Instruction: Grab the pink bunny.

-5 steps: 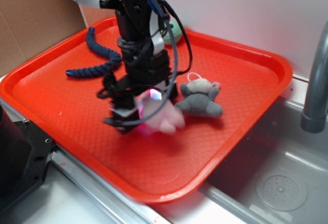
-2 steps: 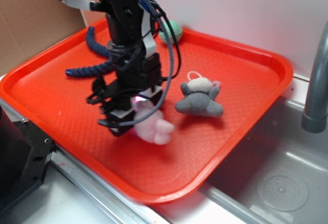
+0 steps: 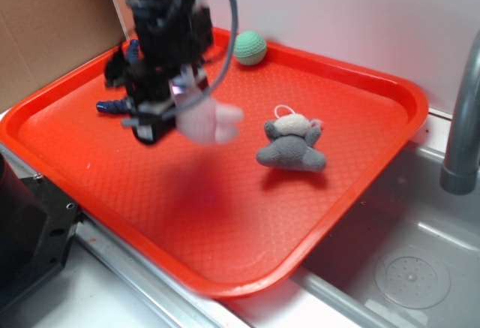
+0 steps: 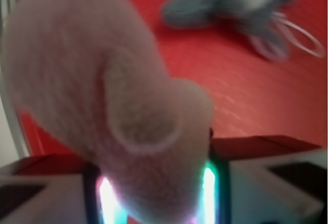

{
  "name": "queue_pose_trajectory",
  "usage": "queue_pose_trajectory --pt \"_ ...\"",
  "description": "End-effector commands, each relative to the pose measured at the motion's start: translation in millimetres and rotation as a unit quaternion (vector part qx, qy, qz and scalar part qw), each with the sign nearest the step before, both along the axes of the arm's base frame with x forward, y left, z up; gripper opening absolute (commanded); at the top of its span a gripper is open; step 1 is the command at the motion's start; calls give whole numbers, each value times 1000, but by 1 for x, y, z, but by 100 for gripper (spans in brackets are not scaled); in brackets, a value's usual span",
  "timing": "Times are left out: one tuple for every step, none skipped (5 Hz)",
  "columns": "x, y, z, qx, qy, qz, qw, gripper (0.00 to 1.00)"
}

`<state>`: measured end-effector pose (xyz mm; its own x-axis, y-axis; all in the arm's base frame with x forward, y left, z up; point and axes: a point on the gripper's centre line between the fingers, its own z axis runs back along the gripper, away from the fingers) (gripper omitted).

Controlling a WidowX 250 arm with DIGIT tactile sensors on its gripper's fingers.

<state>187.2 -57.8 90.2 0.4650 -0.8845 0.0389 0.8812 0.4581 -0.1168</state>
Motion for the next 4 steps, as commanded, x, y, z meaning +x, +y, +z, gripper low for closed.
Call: queue_pose_trajectory --pt "23 40 77 52 -24 242 969 0" --pt "30 58 90 50 -2 360 932 0" --pt "36 65 93 53 7 473 879 0" --pt "41 67 89 47 26 552 832 0"
